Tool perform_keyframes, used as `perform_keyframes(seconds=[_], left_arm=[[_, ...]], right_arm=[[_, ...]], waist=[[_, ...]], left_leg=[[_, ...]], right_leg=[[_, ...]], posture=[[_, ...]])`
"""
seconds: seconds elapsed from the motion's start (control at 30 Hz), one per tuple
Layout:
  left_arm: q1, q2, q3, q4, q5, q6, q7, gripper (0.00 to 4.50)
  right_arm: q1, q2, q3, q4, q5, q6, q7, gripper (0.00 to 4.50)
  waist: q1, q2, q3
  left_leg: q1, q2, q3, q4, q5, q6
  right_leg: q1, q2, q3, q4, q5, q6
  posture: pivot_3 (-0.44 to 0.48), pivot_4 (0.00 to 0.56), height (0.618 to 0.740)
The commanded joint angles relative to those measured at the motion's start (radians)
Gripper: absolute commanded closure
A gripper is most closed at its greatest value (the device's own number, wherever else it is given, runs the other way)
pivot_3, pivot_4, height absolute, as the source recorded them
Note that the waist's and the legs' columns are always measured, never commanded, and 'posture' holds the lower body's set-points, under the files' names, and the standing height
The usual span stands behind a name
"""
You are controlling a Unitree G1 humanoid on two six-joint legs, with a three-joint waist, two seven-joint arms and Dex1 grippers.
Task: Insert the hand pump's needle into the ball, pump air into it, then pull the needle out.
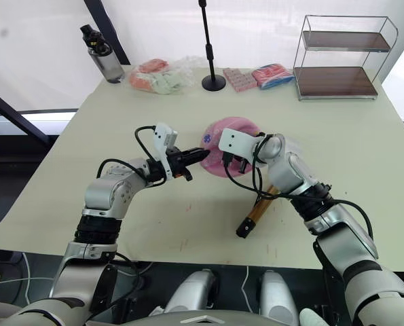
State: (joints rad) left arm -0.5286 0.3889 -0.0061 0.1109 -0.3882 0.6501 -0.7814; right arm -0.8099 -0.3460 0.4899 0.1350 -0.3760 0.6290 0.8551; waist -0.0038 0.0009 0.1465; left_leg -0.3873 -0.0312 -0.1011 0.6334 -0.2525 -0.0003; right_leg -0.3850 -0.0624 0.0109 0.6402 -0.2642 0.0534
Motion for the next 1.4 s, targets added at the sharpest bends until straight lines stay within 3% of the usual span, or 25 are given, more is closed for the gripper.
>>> perform_keyframes(seconds=[0.03,0.07,0.13,0.23,0.27,0.53,0.7,0.83,0.93,1.1,1.23,1.3,1.4], left_arm=[[0.028,0.011,-0.032,0.049,0.033,0.025,0.017,4.5],[0.028,0.011,-0.032,0.049,0.034,0.024,0.016,4.5],[0.027,0.012,-0.035,0.053,0.036,0.019,0.016,4.5],[0.028,0.012,-0.037,0.055,0.036,0.015,0.016,4.5],[0.028,0.012,-0.038,0.056,0.037,0.013,0.015,4.5],[0.031,0.013,-0.042,0.058,0.037,0.005,0.015,4.5],[0.027,0.011,-0.042,0.065,0.038,0.001,0.016,4.5],[0.022,0.016,-0.046,0.072,0.046,-0.008,0.016,4.5],[0.018,0.025,-0.054,0.078,0.058,-0.022,0.012,4.5],[0.005,0.036,-0.054,0.087,0.07,-0.038,0.007,4.5],[-0.002,0.041,-0.06,0.085,0.078,-0.049,0.004,4.5],[-0.005,0.043,-0.062,0.083,0.08,-0.054,0.004,4.5],[-0.013,0.048,-0.069,0.083,0.086,-0.06,0.001,4.5]], right_arm=[[0.037,-0.016,-0.027,-0.014,0.015,0.009,-0.018,3.63],[0.04,-0.015,-0.03,-0.016,0.016,0.009,-0.025,3.12],[0.045,-0.02,-0.029,-0.013,0.015,0.003,-0.032,2.54],[0.055,-0.021,-0.029,-0.009,0.007,-0.009,-0.058,0.92],[0.057,-0.023,-0.026,-0.009,0.006,-0.014,-0.06,0.58],[0.084,-0.021,-0.12,-0.092,0.082,-0.002,-0.082,0.58],[0.169,-0.022,-0.274,-0.238,0.256,-0.006,-0.052,0.58],[0.277,-0.051,-0.388,-0.349,0.374,-0.004,-0.036,0.58],[0.378,-0.036,-0.482,-0.427,0.447,-0.112,-0.077,0.58],[0.561,-0.074,-0.589,-0.513,0.583,-0.165,-0.031,0.58],[0.661,-0.078,-0.721,-0.544,0.803,-0.192,0.057,0.58],[0.699,-0.114,-0.759,-0.531,0.846,-0.227,0.106,0.06],[0.749,-0.158,-0.79,-0.506,0.857,-0.304,0.145,0.02]], waist=[[0.0,0.0,0.0],[0.0,0.0,0.0],[-0.001,-0.001,0.001],[-0.006,0.0,0.001],[-0.006,0.0,0.001],[-0.007,-0.001,0.002],[-0.003,-0.001,0.005],[-0.002,-0.001,0.005],[-0.003,-0.002,0.006],[-0.005,-0.003,0.008],[-0.006,-0.003,0.01],[-0.006,-0.003,0.011],[-0.007,-0.004,0.011]], left_leg=[[0.0,0.0,0.0,0.0,0.0,0.0],[0.0,0.0,0.0,0.0,0.0,0.0],[0.0,0.0,0.0,0.0,0.0,0.0],[0.001,0.0,0.001,0.0,0.0,0.0],[0.001,0.0,0.0,0.0,0.0,0.0],[0.002,0.0,0.0,0.0,0.0,0.0],[0.0,0.0,0.0,0.0,0.0,0.0],[0.0,0.0,0.0,0.0,0.0,0.0],[0.0,0.0,0.0,0.0,0.0,0.0],[0.001,0.0,0.001,0.0,0.0,0.001],[0.002,0.0,0.001,0.0,-0.002,0.004],[0.002,0.0,0.001,0.0,-0.002,0.005],[0.004,0.0,0.002,0.001,-0.002,0.006]], right_leg=[[0.0,0.0,0.0,0.0,0.0,0.0],[0.0,0.0,0.0,0.0,0.0,0.0],[0.0,0.0,0.0,0.0,0.0,0.0],[0.0,0.0,0.0,0.0,0.0,0.0],[0.0,0.0,0.0,0.001,0.0,0.0],[0.001,0.0,0.001,0.001,0.0,0.0],[0.001,0.0,0.0,0.001,0.0,0.0],[0.001,0.0,0.0,0.001,0.0,0.0],[0.001,0.0,0.0,0.001,0.0,0.0],[0.002,0.0,0.001,0.001,0.0,0.0],[0.003,0.001,0.002,0.002,0.0,0.001],[0.004,0.001,0.002,0.002,0.0,0.001],[0.005,0.0,0.002,0.002,0.0,0.001]], posture=[[0.0,0.15,0.74],[0.0,0.15,0.74],[0.0,0.15,0.74],[0.0,0.15,0.74],[0.0,0.15,0.74],[0.0,0.15,0.74],[0.0,0.15,0.74],[0.0,0.15,0.74],[0.0,0.15,0.74],[0.0,0.15,0.74],[0.0,0.15,0.74],[0.0,0.15,0.74],[0.0,0.15,0.74]])
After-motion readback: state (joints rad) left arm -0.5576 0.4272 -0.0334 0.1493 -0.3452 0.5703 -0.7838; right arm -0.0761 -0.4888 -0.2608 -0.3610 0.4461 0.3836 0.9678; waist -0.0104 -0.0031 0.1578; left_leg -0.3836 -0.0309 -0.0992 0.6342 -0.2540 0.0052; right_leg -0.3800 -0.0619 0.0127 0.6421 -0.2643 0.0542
